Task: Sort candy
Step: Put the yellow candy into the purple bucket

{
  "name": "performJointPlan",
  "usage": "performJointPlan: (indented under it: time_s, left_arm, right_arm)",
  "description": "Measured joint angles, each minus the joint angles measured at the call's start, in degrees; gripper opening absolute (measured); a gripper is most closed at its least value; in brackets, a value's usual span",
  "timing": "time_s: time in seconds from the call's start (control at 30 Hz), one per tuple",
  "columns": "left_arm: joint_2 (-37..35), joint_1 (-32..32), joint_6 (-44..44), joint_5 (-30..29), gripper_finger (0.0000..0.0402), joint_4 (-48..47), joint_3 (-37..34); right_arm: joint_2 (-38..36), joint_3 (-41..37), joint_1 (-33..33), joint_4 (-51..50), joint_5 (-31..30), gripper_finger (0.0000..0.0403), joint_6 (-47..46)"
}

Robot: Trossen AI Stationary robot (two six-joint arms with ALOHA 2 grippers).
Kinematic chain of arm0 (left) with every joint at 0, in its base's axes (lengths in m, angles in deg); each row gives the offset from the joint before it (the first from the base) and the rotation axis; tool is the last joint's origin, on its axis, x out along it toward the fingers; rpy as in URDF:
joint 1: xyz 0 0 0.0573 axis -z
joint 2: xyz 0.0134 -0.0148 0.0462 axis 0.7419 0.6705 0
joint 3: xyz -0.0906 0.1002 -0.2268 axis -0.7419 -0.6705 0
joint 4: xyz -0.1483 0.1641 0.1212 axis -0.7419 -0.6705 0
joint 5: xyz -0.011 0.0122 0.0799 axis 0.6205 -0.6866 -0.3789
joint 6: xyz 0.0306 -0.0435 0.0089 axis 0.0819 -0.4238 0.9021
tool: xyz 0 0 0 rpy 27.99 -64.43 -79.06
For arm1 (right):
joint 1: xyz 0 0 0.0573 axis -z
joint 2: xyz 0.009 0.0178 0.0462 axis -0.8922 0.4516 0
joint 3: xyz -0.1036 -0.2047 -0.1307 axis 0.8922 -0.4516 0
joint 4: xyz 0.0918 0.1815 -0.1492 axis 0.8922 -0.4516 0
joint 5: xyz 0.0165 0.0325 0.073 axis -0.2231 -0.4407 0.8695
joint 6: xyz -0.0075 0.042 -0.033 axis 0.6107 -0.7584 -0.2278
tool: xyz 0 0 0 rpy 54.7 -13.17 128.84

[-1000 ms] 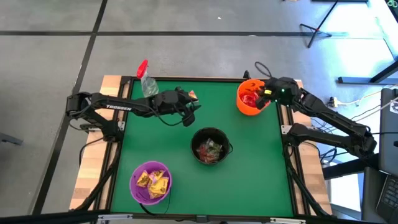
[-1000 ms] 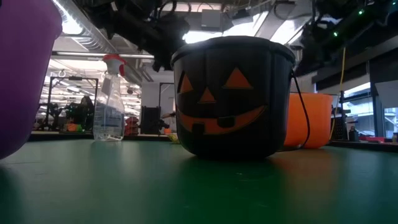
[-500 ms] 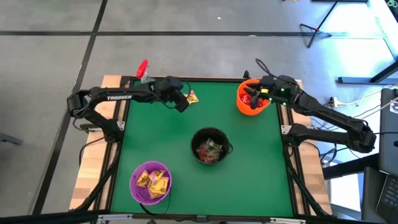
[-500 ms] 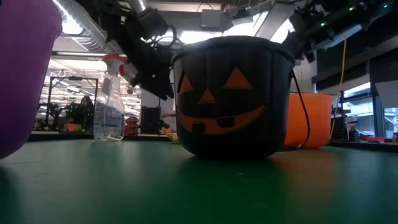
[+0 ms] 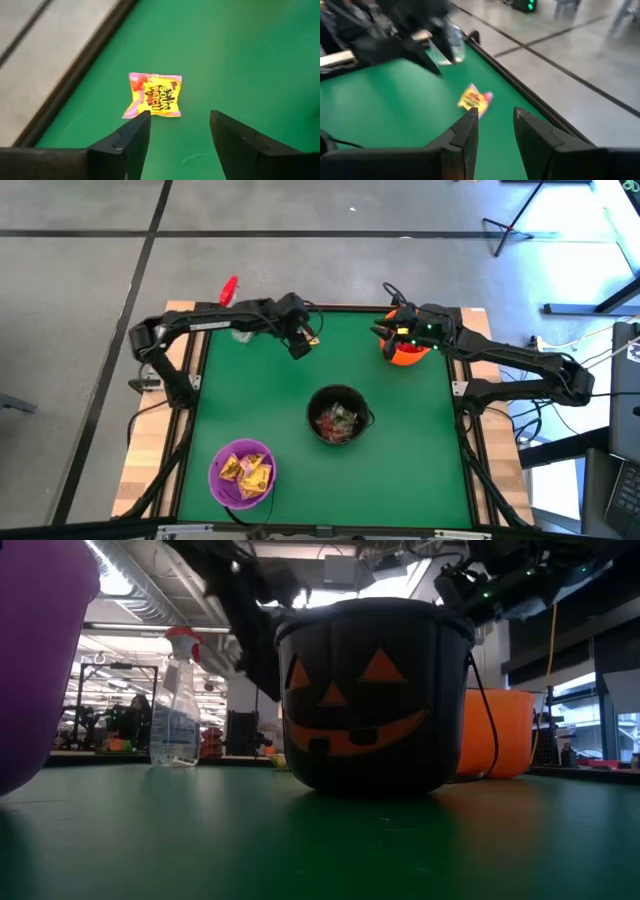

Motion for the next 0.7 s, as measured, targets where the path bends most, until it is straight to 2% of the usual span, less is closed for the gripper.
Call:
performJointPlan:
  time_s: [0.13,0.27,0.7]
  left_arm:
    - [6.5,-0.73,0.06,0.47,0.0218,-1.62,3.16]
    - [11.7,-1.43,-0.31,0.15,0.0235,-2.23,5.44]
    - [20.82,-3.38,-8.08,-0.65,0.0237,-2.18,8.41]
  right_arm:
    - [1.11,0.0,-1.43,3.43,1.74,0.0122,0.35]
    - [1.11,0.0,-2.73,2.36,2.14,0.0122,1.64]
    - [1.11,0.0,-3.3,1.15,2.13,0.0122,1.7]
